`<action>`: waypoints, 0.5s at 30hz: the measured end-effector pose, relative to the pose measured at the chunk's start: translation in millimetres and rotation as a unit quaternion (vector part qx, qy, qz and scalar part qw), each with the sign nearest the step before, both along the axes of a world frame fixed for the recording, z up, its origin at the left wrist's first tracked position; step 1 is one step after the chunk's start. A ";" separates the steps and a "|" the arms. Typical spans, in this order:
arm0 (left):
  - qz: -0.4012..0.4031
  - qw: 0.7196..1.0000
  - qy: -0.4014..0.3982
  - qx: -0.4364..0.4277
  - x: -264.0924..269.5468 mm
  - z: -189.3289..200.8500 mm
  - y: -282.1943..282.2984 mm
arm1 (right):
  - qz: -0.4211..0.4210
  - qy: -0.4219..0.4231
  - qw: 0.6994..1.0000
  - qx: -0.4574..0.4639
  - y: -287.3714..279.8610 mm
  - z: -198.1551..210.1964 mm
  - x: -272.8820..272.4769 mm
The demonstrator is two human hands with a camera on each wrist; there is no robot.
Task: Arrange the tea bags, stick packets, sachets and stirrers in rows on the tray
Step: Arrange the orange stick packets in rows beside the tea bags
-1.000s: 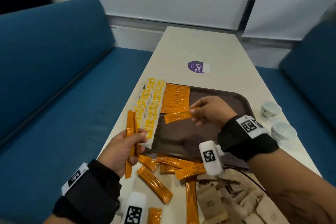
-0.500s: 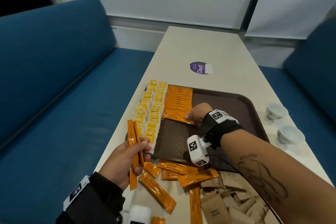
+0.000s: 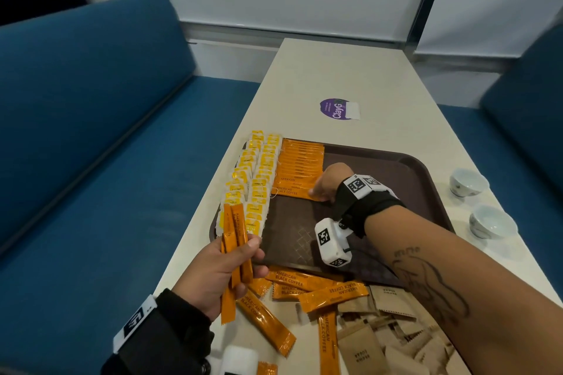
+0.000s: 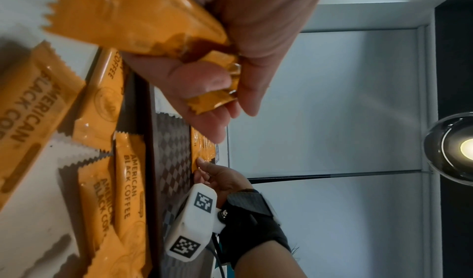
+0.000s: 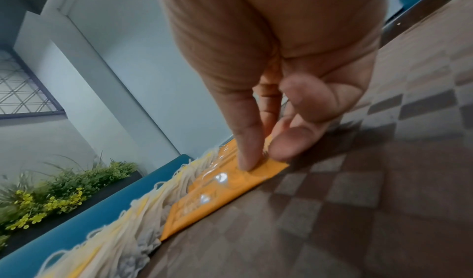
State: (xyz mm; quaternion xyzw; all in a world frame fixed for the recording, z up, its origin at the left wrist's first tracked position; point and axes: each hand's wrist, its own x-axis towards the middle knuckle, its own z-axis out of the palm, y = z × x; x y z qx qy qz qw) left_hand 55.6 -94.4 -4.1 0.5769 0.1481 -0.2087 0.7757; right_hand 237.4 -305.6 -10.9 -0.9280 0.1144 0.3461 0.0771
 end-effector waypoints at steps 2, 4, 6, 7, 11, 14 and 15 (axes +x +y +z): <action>-0.006 1.000 -0.001 0.005 -1.5 -1.2 -0.6 | 0.025 -0.011 0.999 -0.027 -1.6 -2.0 1.3; -0.005 1.000 0.000 0.005 -2.4 -2.8 0.1 | 0.045 -0.023 0.998 -0.048 -1.9 -2.6 -0.6; -0.003 1.000 0.002 0.003 -2.6 -3.9 0.8 | 0.061 -0.040 0.995 -0.062 -2.4 -4.0 -1.6; -0.003 1.000 0.003 0.002 -2.7 -4.4 1.2 | 0.061 -0.048 0.995 -0.061 -2.3 -4.6 -2.0; -0.008 1.000 0.009 -0.012 -4.4 -4.3 1.1 | 0.001 -0.059 0.998 0.004 -1.0 -4.6 -1.3; -0.014 0.999 0.011 -0.027 -4.6 -3.2 1.2 | -0.057 -0.083 0.992 0.071 -3.9 0.0 -9.5; -0.016 0.999 0.012 -0.033 -4.3 -2.6 1.3 | -0.083 -0.107 0.986 0.102 -6.2 1.0 -13.0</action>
